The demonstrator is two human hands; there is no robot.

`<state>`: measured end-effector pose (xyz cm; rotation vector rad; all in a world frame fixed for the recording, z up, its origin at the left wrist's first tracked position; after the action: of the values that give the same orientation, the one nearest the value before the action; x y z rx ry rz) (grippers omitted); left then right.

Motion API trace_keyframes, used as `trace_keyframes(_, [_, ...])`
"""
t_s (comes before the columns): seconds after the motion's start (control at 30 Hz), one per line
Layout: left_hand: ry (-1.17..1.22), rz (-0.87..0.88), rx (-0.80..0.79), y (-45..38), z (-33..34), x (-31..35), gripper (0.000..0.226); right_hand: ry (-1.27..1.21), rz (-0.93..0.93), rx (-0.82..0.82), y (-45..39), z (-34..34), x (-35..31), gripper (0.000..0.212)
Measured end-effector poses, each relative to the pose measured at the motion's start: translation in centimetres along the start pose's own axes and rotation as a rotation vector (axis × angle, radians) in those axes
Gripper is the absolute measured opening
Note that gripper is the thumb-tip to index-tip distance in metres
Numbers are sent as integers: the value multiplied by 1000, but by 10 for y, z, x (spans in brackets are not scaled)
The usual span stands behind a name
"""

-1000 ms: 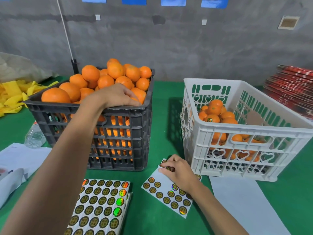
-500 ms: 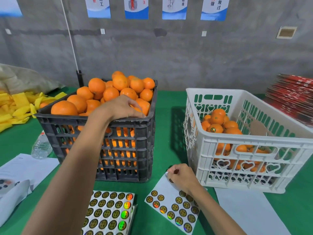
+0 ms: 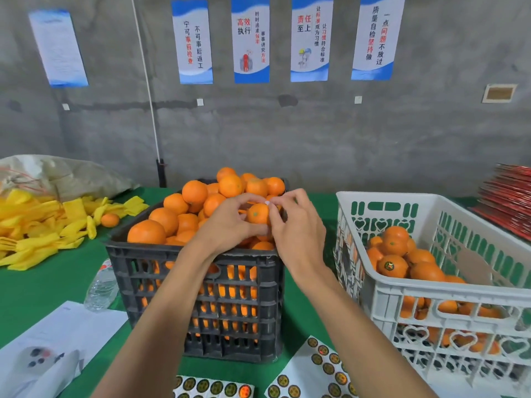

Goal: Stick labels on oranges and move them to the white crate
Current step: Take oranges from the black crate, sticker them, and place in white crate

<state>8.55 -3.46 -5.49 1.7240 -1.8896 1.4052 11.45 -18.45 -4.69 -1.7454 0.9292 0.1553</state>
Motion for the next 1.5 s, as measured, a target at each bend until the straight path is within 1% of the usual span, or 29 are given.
trace_keyframes(0.13, [-2,17,30,0,-3,0,61,-98,-92,-196,-1,11,1,24])
trace_keyframes(0.2, [-28,26,54,-1,-4,1,60,-58,-125,-327,2,18,3,35])
trace_keyframes(0.23, [-33,29,67,-1,-5,2,60,-25,-132,-366,3,22,4,41])
trace_keyframes(0.3, [-27,45,77,0,-5,5,64,-17,-99,-392,2,25,4,53])
trace_keyframes(0.33, [-11,58,73,1,-5,7,64,-40,-57,-378,-1,25,6,59])
trace_keyframes(0.4, [80,103,44,3,-3,13,61,-140,82,-314,-9,21,16,64])
trace_keyframes(0.47, [218,134,7,4,-1,16,62,-339,327,-241,-12,16,38,58])
trace_keyframes(0.5, [260,124,-11,4,0,14,62,-525,489,-211,-10,16,51,53])
trace_keyframes(0.53, [265,90,-28,2,2,10,60,-780,656,-175,-4,19,62,47])
trace_keyframes(0.57, [219,34,-47,-1,5,3,58,-1043,805,-115,2,22,70,43])
trace_keyframes(0.6, [116,-39,-82,-4,9,-6,55,-1256,921,-36,6,22,76,42])
trace_keyframes(0.63, [-17,-117,-141,-8,14,-16,52,-1413,1004,34,8,20,82,44])
trace_keyframes(0.7, [-217,-253,-311,-11,26,-34,49,-1598,1099,143,10,13,94,54])
trace_keyframes(0.73, [-265,-310,-383,-13,31,-40,51,-1627,1131,172,12,9,101,63])
trace_keyframes(0.77, [-302,-350,-428,-15,36,-44,54,-1632,1155,180,13,6,106,71])
trace_keyframes(0.83, [-362,-379,-436,-23,41,-50,61,-1598,1147,157,13,0,110,75])
trace_keyframes(0.9, [-395,-394,-415,-32,43,-55,70,-1534,1073,149,11,-6,110,67])
trace_keyframes(0.97, [-438,-400,-408,-38,44,-57,82,-1485,995,132,9,-11,108,51])
trace_keyframes(1.03, [-477,-393,-437,-43,44,-59,94,-1418,957,64,13,-8,107,40])
trace_keyframes(1.07, [-476,-392,-468,-45,46,-61,98,-1376,943,23,17,-6,107,39])
trace_keyframes(1.1, [-483,-386,-505,-47,49,-63,98,-1336,930,-12,22,-1,108,40])
trace_keyframes(1.17, [-542,-367,-550,-53,53,-66,90,-1244,915,-53,36,7,112,36])
trace_keyframes(1.27, [-585,-333,-520,-62,56,-68,83,-1112,890,-107,57,18,120,26])
trace_keyframes(1.33, [-693,-263,-484,-68,56,-62,82,-1015,862,-163,69,24,125,21])
trace_keyframes(1.4, [-811,-207,-484,-68,56,-55,78,-829,786,-257,84,28,129,18])
trace_keyframes(1.43, [-841,-194,-490,-66,56,-52,75,-670,707,-330,93,29,131,17])
trace_keyframes(1.5, [-869,-180,-483,-62,55,-47,72,-266,489,-508,115,34,134,18])
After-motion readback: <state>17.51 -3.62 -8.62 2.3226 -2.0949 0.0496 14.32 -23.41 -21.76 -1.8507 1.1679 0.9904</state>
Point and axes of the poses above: each hand's wrist, its own y-axis away from the middle knuckle, its own z-axis out of the palm, x = y × z, the point moved 8 cm from there along -y, towards the middle knuckle, and after that the axes turned 5 degrees about z, right-handed, at the moved point
